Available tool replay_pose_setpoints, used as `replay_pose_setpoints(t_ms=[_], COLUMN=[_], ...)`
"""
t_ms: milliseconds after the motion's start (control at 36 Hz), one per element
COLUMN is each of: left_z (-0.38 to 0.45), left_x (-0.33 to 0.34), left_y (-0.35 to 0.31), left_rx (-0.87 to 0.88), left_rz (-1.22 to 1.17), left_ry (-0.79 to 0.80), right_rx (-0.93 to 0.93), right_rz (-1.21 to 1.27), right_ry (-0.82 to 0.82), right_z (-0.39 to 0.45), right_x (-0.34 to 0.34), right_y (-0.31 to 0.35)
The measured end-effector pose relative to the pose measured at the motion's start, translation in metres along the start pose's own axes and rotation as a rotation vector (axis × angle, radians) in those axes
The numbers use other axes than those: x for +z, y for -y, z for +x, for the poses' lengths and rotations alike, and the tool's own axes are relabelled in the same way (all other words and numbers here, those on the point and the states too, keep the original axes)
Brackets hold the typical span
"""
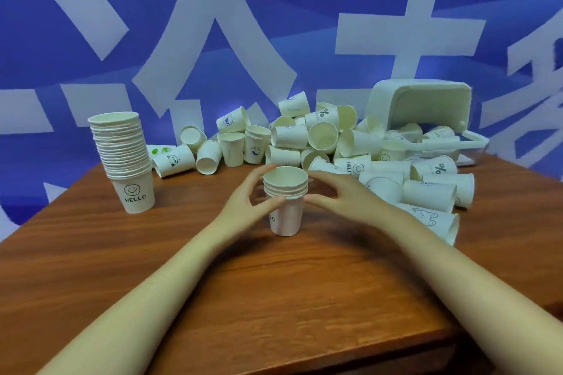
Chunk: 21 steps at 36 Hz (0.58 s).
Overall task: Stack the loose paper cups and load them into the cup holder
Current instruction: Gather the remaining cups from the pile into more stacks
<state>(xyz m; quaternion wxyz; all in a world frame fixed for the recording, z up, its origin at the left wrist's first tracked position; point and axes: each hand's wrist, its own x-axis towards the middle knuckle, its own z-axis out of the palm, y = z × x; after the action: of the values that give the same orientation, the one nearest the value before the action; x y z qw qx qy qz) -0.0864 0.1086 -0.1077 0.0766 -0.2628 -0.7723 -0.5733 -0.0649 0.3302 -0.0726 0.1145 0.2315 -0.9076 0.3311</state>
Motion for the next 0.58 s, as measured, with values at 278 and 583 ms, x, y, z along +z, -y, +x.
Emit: replay_pose_setpoints(t_ms=[278, 583], left_z=[-0.005, -0.013], left_x=[0.022, 0.058], left_y=[-0.005, -0.026], left_rx=[0.041, 0.000], left_rz=[0.005, -0.102], left_ry=[-0.036, -0.077], right_rx=[0.121, 0.470], right_rz=[-0.246, -0.267], right_ry=[-0.284, -0.210], right_z=[-0.071, -0.132], right_x=[-0.059, -0.065], right_y=[-0.013, -0.035])
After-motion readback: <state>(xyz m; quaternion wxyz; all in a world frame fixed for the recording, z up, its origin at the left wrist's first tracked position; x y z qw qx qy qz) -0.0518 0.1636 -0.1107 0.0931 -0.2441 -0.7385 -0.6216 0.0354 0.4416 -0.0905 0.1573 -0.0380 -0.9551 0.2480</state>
